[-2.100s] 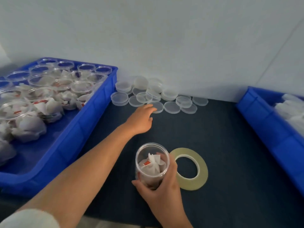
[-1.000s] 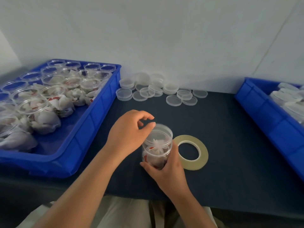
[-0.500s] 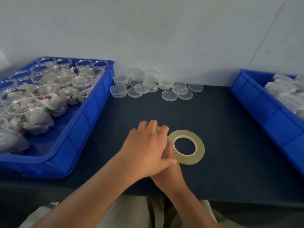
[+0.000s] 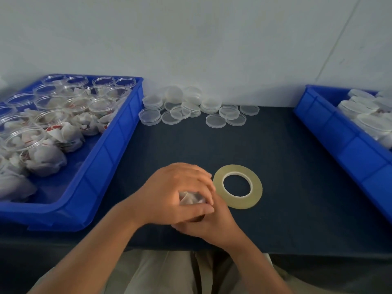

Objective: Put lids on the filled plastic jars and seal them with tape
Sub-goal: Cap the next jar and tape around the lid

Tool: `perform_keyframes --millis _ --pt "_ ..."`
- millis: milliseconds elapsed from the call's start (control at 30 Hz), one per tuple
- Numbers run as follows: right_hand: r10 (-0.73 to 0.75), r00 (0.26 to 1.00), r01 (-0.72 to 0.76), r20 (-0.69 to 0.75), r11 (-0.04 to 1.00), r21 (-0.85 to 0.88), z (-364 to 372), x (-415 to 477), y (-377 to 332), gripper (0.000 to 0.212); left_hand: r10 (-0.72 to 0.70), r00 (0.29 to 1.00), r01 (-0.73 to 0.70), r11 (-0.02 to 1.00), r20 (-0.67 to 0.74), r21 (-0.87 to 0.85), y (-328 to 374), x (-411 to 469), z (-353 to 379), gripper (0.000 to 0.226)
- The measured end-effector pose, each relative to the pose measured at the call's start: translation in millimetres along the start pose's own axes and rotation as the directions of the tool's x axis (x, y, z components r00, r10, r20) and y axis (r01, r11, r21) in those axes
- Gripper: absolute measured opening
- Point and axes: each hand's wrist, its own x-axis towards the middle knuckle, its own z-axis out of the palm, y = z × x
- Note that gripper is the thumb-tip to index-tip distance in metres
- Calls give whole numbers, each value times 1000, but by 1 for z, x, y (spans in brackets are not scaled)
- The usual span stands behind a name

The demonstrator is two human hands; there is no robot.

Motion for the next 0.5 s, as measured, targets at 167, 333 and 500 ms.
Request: perform_keyframes --millis 167,333,500 --pt "136 987 -89 -87 907 412 -5 -1 0 73 -273 932 261 962 -239 -81 -27 -20 -20 74" --pt "83 954 -26 -289 980 197 4 -1 -1 78 -535 845 508 813 -23 -283 3 -24 -18 91" --pt "-70 936 -15 -345 971 -238 13 2 -5 43 -641 741 657 753 -201 18 49 2 30 122"
